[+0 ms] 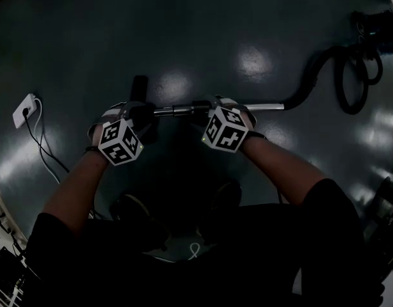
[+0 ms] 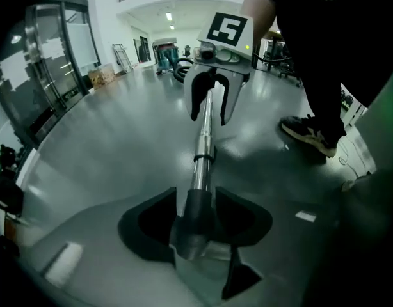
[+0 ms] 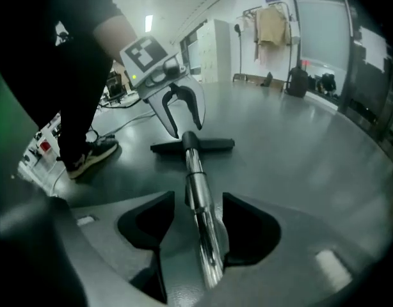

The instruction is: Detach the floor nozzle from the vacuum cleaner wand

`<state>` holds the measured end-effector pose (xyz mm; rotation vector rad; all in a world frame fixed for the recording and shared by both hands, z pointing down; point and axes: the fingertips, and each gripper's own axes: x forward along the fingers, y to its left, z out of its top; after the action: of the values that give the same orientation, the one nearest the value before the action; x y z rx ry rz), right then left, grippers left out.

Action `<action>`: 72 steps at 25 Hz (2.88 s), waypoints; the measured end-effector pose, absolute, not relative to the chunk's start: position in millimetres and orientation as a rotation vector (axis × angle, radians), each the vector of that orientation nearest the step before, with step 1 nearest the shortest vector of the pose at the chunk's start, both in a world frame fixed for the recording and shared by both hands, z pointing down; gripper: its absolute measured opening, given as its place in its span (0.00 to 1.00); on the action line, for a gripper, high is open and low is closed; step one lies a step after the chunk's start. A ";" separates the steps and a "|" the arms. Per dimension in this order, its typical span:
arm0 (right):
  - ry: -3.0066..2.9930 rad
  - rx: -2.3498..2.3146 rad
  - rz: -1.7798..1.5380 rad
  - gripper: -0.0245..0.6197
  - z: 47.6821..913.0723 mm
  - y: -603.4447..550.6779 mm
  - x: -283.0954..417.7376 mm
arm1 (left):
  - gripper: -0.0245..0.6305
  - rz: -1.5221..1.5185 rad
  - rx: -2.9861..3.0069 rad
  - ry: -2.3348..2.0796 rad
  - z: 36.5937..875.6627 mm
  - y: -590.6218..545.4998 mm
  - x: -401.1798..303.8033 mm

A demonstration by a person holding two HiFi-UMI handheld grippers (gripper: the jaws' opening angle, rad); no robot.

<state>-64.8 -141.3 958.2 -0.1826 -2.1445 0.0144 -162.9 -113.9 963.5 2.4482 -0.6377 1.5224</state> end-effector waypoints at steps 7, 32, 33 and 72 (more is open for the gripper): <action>-1.933 -0.294 -0.282 0.39 1031.3 -136.9 -59.9 | 0.37 1.840 2.415 -0.472 1020.6 -105.6 -167.0; -1.889 -0.243 -0.398 0.32 1027.7 -141.7 -74.2 | 0.29 1.687 2.225 -0.158 1006.8 -102.9 -156.8; -1.900 -0.234 -0.364 0.32 1026.5 -143.4 -75.3 | 0.29 1.758 2.257 -0.223 1006.8 -106.9 -159.4; -1.924 -0.357 -0.282 0.30 1008.0 -109.3 -88.5 | 0.26 1.399 1.845 0.038 977.0 -36.8 -163.3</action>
<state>-88.5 -109.3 1008.0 -0.3569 -1.9240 -0.2818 -163.3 -36.8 977.0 1.8452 0.0382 1.3986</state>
